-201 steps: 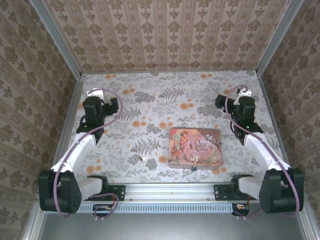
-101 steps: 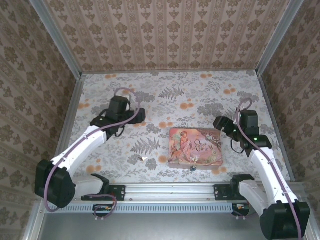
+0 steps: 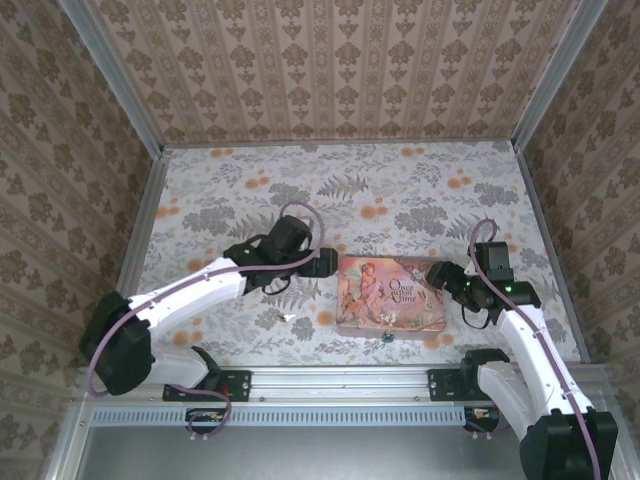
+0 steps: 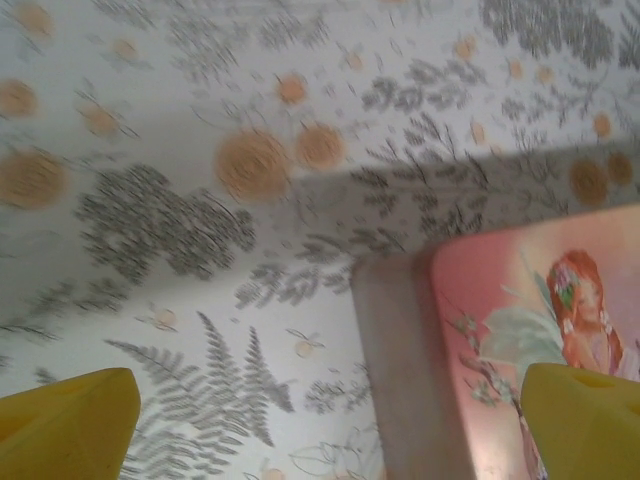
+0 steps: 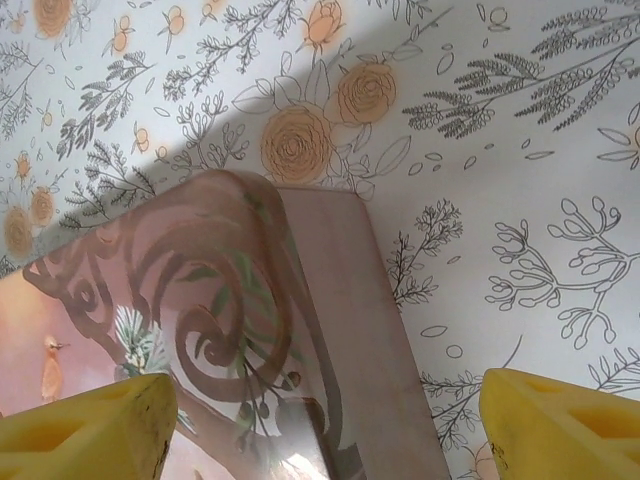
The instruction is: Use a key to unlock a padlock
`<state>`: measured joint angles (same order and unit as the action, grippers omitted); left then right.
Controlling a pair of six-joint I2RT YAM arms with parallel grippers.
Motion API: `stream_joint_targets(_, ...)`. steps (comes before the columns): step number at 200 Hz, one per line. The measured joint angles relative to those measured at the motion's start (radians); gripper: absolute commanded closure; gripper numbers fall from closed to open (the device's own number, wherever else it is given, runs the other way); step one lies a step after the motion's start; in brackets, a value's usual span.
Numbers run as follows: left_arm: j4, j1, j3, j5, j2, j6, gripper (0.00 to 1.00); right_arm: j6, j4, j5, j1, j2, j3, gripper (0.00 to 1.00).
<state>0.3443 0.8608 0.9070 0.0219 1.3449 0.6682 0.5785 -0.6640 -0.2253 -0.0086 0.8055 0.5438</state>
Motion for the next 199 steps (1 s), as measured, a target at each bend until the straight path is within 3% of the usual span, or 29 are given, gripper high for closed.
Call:
stream_joint_targets(59,-0.082,0.048,-0.029,-0.062,0.035,0.101,0.0,0.059,0.032,-0.09,0.005,-0.045,-0.08,0.3)
stream_joint_targets(126,-0.182,0.078,-0.047,-0.177,0.118,0.152,0.0,0.154,0.128,-0.126,0.088,-0.061,-0.122,0.4)
stream_joint_targets(163,-0.24,0.079,-0.069,-0.229,0.163,0.179,0.0,0.199,0.235,-0.107,0.162,0.009,-0.126,0.51)
stream_joint_targets(199,-0.255,0.023,-0.07,-0.229,0.175,0.204,0.0,0.222,0.359,-0.063,0.211,0.121,-0.099,0.61)
